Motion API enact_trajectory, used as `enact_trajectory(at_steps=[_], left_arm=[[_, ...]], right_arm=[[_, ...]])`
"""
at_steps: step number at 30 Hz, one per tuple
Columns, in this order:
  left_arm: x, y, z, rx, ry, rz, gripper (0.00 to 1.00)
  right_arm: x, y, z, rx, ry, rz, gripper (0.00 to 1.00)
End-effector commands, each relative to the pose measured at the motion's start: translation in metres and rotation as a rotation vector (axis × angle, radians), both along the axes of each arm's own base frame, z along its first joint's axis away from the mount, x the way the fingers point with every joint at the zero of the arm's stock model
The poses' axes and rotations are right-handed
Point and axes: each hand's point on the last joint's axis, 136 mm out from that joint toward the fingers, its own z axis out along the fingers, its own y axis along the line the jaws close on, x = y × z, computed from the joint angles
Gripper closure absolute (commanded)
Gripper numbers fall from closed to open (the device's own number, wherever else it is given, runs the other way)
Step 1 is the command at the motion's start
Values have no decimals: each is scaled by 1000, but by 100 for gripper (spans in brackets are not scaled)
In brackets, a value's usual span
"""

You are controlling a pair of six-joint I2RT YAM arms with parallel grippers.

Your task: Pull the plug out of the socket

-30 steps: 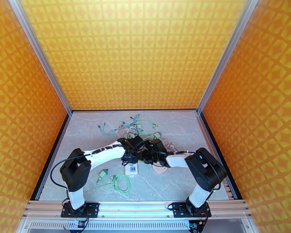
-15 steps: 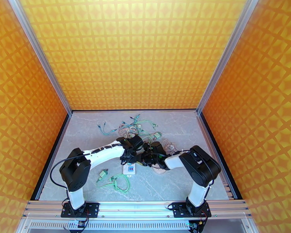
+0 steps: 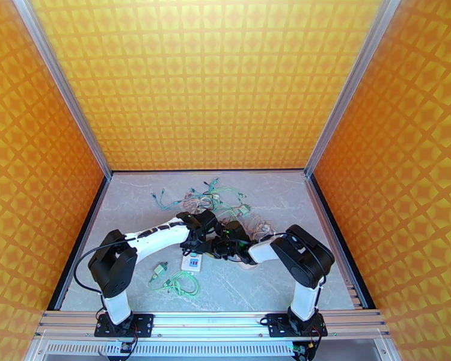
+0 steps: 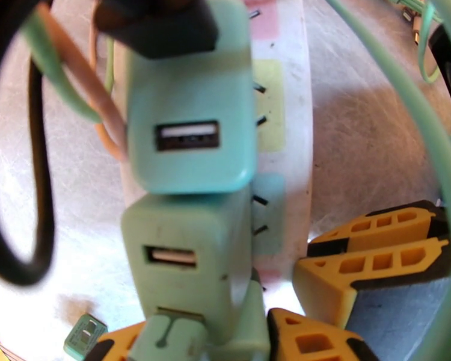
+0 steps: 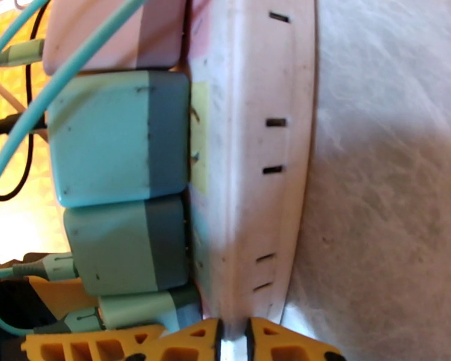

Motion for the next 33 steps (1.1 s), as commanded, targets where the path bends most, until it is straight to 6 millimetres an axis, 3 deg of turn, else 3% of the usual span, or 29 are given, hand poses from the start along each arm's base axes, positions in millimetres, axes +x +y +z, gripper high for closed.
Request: enact_trajectory(at_steps=[1,8,16,26,33], left_arm=[[0,-18,6,-91,0,3,61],[4,-15,15,-119,-11,26,54],[0,-12,18,-133,-9,35,55],[-10,-6,-1,-119,32,38,58],[-11,-5,-6,-116,38,38,64]], right_arm=[[10,3,17,-26,-64,13,81],[25,0,21,-28,-63,6,77],[37,5,27,18,-61,-4,75],[47,7,7,-13,-31,11,73],[42,1,-8,-48,0,10,72]])
